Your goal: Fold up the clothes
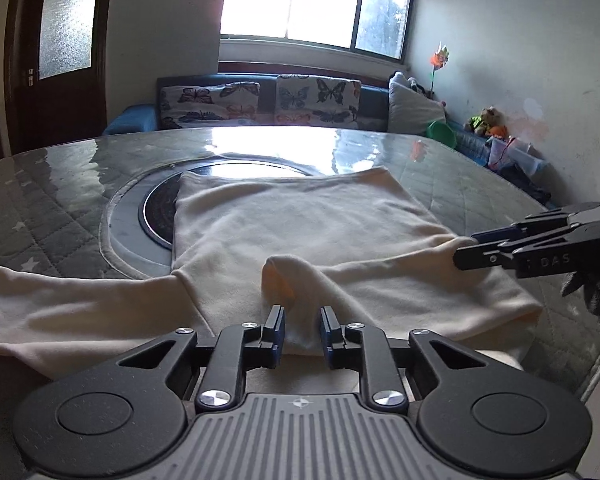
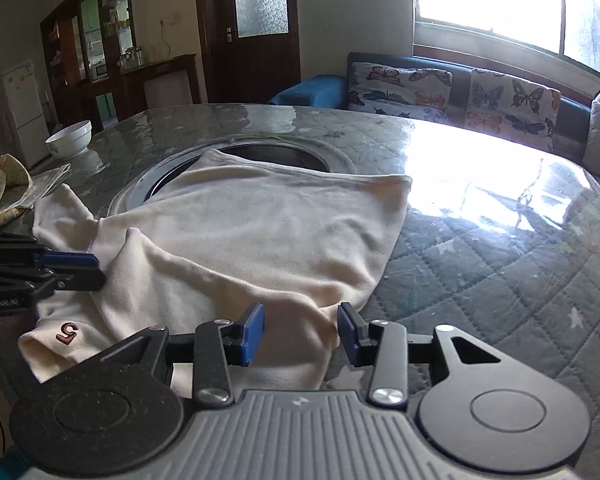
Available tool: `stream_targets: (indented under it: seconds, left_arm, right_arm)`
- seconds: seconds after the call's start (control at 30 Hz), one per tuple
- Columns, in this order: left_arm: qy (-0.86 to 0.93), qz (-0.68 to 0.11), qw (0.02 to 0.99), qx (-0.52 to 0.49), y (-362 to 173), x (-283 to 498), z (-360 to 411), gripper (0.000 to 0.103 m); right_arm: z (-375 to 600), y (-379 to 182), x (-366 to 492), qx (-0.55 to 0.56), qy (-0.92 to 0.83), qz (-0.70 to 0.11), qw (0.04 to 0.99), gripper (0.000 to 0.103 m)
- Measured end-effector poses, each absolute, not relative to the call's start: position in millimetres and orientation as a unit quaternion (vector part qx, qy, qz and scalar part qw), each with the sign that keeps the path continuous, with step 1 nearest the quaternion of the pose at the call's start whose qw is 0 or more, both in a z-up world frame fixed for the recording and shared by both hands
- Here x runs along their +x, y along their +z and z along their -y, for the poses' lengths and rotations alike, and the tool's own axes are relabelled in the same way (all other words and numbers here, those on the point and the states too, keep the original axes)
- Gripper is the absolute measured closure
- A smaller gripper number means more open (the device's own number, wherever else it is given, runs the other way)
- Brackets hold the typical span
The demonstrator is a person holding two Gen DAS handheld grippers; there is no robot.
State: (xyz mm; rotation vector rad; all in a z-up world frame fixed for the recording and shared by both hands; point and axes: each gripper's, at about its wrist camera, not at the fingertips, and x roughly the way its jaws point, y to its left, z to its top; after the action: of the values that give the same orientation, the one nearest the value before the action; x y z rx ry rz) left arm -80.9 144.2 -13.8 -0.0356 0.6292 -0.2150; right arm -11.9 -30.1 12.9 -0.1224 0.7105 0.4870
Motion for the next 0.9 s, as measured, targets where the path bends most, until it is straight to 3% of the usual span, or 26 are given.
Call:
stream_targets:
  seconds: [0.17,0.33,0.43,0.5,0.63,0.73,0.8,0.9]
  left_arm:
    - [-0.082,-0.305,0.948,-0.026,-14,-86,-152,0.100]
    - [-0.053,-0.308,0.950,-0.025,-14,-97,-161,0.101]
    - [-0.071,-0.305,0.949,-0.030,-7,-98,-162,0.096]
    - [-0.082,-0.304,0.949,-0.023,-4,-93,-157,0.082]
    - [-0.089,-0.311,0.946,-0.009,-12,-82,-149,0.079]
    - [-0.094,-0.307,0.947,-0.006,-16,-84,-148,0.084]
    - [-0.094,-0.302,0.949,-0.004,-17,-87,-148,0.096]
    - [-0.084,-0.294,0.952,-0.018,-14,-94,-154,0.098]
  right_arm:
    - [25,10,-13,-0.075,0.236,-0.341,0.907,0.059]
    - [26,3,-10,-0.083,0.224,-0.350,0.906,0.058]
    - [26,6,-12,-0.083,0.223,-0.341,0.909,0.054]
    - [24,9,-14,-0.084,0.225,-0.333,0.912,0.053]
    - [17,15,-19,-0.094,0.238,-0.322,0.912,0.050]
    - [11,16,-24,-0.111,0.246,-0.316,0.910,0.048]
    - [7,16,-24,-0.117,0.249,-0.316,0.908,0.046]
    - [0,18,-23,-0.125,0.261,-0.314,0.904,0.046]
